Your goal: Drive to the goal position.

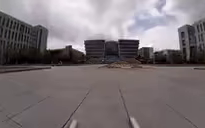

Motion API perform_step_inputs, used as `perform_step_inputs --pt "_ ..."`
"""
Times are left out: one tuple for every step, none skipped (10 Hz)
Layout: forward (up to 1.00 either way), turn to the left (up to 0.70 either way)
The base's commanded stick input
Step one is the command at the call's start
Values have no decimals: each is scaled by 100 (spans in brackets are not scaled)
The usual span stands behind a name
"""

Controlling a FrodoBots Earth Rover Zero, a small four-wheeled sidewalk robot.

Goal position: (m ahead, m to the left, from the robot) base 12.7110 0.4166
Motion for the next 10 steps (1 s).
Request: perform_step_inputs --pt "100 0" --pt "100 0" --pt "100 0" --pt "100 0" --pt "100 0" --pt "100 0" --pt "100 0" --pt "100 0" --pt "100 0" --pt "100 0"
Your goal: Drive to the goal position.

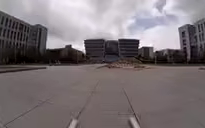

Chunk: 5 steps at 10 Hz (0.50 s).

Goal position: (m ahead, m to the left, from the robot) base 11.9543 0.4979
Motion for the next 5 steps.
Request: perform_step_inputs --pt "100 0" --pt "100 0" --pt "100 0" --pt "100 0" --pt "100 0"
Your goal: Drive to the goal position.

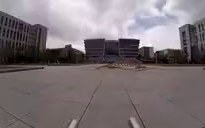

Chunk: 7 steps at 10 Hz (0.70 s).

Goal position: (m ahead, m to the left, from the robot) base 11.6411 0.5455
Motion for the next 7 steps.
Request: perform_step_inputs --pt "100 0" --pt "100 0" --pt "100 0" --pt "100 0" --pt "100 0" --pt "100 0" --pt "100 0"
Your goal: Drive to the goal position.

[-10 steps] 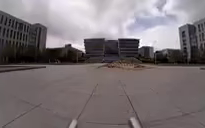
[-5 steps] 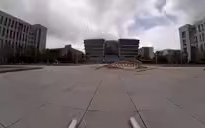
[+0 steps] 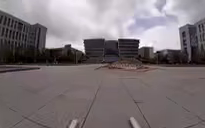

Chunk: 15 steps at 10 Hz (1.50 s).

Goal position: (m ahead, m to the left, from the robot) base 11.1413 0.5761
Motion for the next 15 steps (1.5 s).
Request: perform_step_inputs --pt "100 38" --pt "100 35" --pt "100 19" --pt "100 3" --pt "100 0" --pt "100 0" --pt "100 0" --pt "100 0" --pt "100 0" --pt "100 0" --pt "100 0" --pt "100 0" --pt "100 0" --pt "100 0" --pt "100 0"
